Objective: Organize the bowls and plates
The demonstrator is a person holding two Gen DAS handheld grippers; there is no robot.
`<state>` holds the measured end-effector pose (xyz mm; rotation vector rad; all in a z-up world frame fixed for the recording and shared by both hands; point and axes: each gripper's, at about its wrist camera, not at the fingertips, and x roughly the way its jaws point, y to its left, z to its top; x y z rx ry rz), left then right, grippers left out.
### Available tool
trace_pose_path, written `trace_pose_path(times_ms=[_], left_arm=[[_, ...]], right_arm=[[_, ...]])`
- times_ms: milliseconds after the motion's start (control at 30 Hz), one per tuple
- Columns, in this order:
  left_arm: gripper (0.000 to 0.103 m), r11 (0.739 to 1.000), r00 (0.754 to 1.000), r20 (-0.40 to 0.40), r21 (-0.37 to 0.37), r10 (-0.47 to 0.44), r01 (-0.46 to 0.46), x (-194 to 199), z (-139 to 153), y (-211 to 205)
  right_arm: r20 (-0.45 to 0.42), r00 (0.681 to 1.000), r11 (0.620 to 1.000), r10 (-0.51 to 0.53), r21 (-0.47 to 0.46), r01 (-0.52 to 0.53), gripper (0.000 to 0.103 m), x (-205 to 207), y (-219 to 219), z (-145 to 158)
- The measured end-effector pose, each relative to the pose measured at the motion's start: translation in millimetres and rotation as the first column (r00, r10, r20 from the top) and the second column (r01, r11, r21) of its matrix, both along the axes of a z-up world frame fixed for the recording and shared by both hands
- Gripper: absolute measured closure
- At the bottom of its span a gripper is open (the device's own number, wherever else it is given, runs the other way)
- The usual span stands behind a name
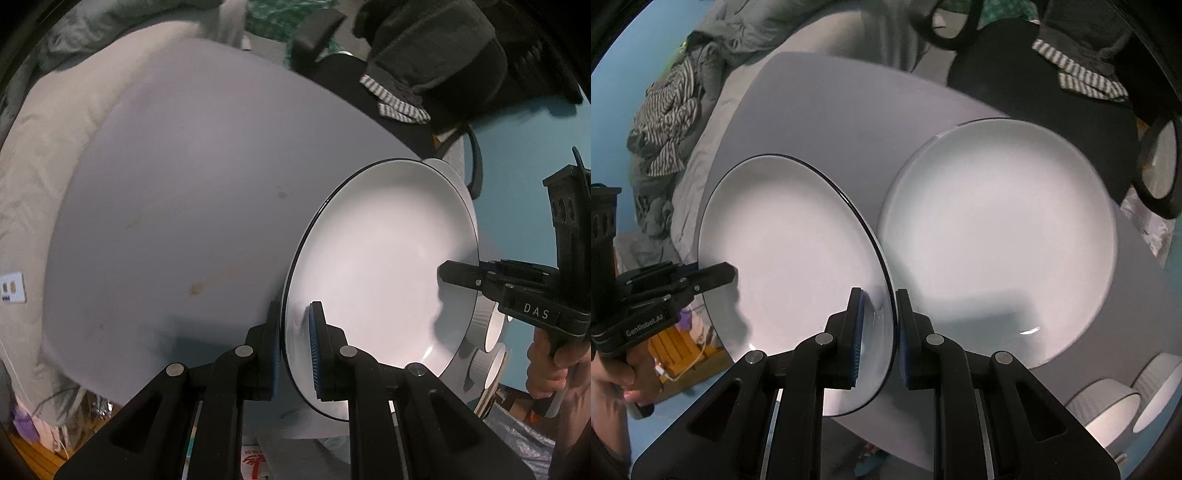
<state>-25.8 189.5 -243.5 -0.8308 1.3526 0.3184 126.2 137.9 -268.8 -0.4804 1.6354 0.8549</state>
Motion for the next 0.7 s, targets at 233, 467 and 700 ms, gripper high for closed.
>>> trace_pose_path(times_ms=[233, 467, 700], left_arm=[[0.090, 0.997, 0.997, -0.003, 0.006, -0.077, 0.077, 46.7, 4.1, -19.3], [0.090, 0.990, 0.990, -0.015, 0.014, -0.141, 0.141, 85.8, 5.5, -35.2], [0.090, 0.988, 0.987, -0.038, 0.006, -0.155, 0.156, 109.5, -1.0, -44.6]], right_arm=[[0.003, 0.996, 0.996, -0.087, 0.005, 0.087, 0.087, 33.8, -33.6, 5.0], [-0.005, 0.989, 0.989, -0.149, 0.012, 0.149, 0.087, 64.9, -65.2, 8.8], [-0.014, 0.983, 0.983, -0.182, 0.003, 0.182, 0.086, 86.7, -80.9, 2.5]])
